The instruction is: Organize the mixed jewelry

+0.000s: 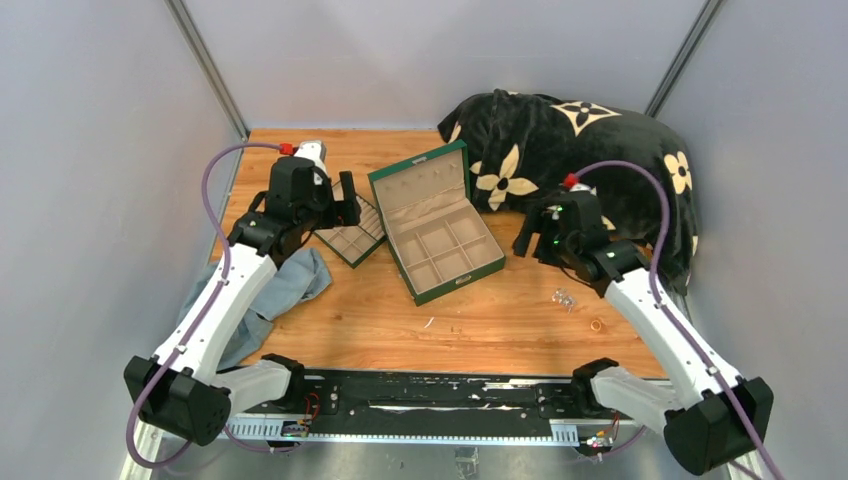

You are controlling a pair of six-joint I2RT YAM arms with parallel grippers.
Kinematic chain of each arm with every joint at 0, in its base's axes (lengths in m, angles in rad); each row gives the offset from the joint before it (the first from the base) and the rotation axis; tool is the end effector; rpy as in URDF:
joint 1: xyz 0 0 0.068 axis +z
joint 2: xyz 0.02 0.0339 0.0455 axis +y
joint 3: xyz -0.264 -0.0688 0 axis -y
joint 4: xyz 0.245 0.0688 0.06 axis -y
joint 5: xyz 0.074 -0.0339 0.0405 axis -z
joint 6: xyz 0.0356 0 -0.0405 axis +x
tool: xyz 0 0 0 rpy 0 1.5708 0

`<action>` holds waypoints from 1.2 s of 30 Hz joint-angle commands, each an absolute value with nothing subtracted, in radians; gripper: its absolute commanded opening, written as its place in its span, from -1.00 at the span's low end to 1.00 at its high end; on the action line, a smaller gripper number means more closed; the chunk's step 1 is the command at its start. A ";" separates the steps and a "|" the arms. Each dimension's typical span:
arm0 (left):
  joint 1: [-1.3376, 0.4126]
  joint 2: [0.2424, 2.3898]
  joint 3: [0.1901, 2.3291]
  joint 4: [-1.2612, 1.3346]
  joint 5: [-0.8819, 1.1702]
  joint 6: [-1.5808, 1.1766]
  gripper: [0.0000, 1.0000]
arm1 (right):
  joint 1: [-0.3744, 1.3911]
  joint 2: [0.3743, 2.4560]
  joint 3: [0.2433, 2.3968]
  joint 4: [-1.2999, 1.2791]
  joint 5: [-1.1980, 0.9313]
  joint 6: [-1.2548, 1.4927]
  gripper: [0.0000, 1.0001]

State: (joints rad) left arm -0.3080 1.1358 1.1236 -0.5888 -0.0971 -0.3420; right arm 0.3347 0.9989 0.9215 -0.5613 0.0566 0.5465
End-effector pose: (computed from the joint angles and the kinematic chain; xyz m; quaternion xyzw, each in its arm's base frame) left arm 0.2342 -0.0709 0.3480 -0.0376 0.8832 -0.1080 0.4549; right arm 0.2028 0.0684 0.3111 0.1070 0.8866 0.1687 0.4171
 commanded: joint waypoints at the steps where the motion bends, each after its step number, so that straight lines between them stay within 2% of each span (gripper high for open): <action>1: -0.302 1.094 1.094 -0.545 -0.135 -0.318 1.00 | 0.575 1.081 0.918 -0.573 -0.042 0.479 0.68; 4: -0.302 1.063 1.030 -0.500 -0.177 -0.329 1.00 | 0.762 1.175 0.924 -0.608 0.067 0.461 0.68; 7: -0.302 1.044 0.962 -0.455 -0.191 -0.364 1.00 | 0.842 1.263 0.933 -0.618 0.082 0.455 0.68; 11: -0.293 1.072 0.951 -0.476 -0.247 -0.447 1.00 | 0.862 1.331 0.963 -0.626 0.094 0.435 0.68; 18: -0.183 1.293 1.108 -0.710 -0.198 -0.500 1.00 | 0.857 1.295 0.965 -0.646 0.173 0.435 0.71; 22: -0.183 1.327 1.107 -0.732 -0.167 -0.490 1.00 | 0.795 1.227 0.926 -0.665 0.215 0.487 0.71; 24: -0.183 1.323 1.080 -0.709 -0.138 -0.499 1.00 | 0.713 1.175 0.904 -0.689 0.222 0.524 0.91; 29: -0.183 1.315 1.035 -0.668 -0.089 -0.523 1.00 | 0.467 1.042 0.823 -0.783 0.295 0.612 0.99; 31: -0.183 1.315 1.031 -0.663 -0.084 -0.524 1.00 | 0.320 1.013 0.797 -0.806 0.262 0.603 0.87; 33: -0.183 1.315 1.032 -0.662 -0.080 -0.518 1.00 | 0.190 1.009 0.777 -0.817 0.204 0.572 0.44; 36: -0.183 1.315 1.033 -0.662 -0.079 -0.517 1.00 | 0.054 1.059 0.771 -0.810 0.114 0.497 0.17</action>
